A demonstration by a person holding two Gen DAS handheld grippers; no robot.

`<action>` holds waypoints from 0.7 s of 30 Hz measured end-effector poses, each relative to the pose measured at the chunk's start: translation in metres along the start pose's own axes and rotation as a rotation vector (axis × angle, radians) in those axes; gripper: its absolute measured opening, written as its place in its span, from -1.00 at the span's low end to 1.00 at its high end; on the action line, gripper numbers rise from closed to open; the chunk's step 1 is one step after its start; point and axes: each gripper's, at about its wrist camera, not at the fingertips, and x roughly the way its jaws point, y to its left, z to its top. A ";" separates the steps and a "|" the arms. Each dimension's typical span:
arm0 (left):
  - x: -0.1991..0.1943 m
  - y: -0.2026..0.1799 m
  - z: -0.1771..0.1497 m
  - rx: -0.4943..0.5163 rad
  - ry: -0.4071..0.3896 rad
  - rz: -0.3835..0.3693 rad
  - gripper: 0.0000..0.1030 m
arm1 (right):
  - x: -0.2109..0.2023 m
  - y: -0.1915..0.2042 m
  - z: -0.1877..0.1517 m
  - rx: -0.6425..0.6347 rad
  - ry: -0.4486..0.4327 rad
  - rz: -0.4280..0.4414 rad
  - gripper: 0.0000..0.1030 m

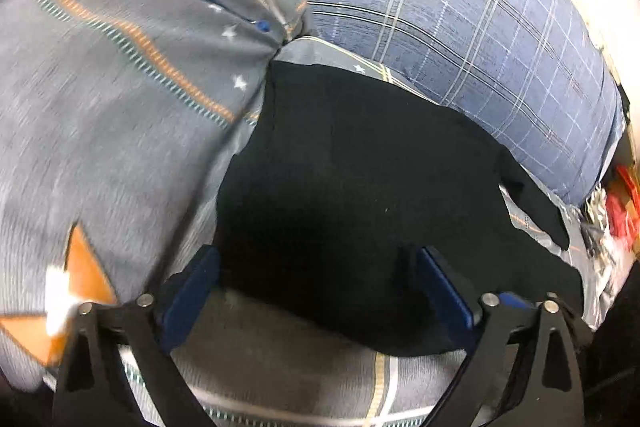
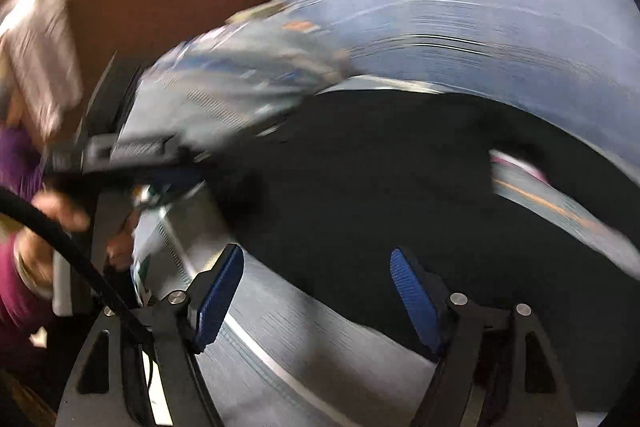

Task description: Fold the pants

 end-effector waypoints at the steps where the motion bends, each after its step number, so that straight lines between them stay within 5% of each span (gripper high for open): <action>1: 0.003 -0.001 0.002 0.001 0.008 0.003 0.56 | 0.011 0.008 0.003 -0.014 0.005 0.016 0.45; 7: 0.004 0.006 0.011 0.008 0.051 -0.007 -0.18 | 0.070 0.045 0.024 -0.097 0.036 0.015 0.25; 9: -0.006 0.009 0.017 0.002 0.060 -0.044 -0.39 | 0.069 0.038 0.030 -0.109 0.056 0.012 -0.68; 10: -0.010 0.009 0.021 -0.005 0.058 -0.061 -0.41 | 0.070 0.029 0.033 -0.079 0.077 0.032 -0.74; 14: -0.041 0.007 0.024 0.008 0.028 -0.108 -0.49 | 0.057 -0.008 0.033 0.145 0.064 0.188 -0.78; 17: -0.056 0.010 0.017 0.046 0.000 -0.051 -0.49 | 0.046 -0.012 0.027 0.217 0.053 0.335 -0.75; 21: -0.054 0.017 0.013 0.070 0.010 0.041 -0.36 | 0.055 0.006 0.011 0.148 0.173 0.308 -0.47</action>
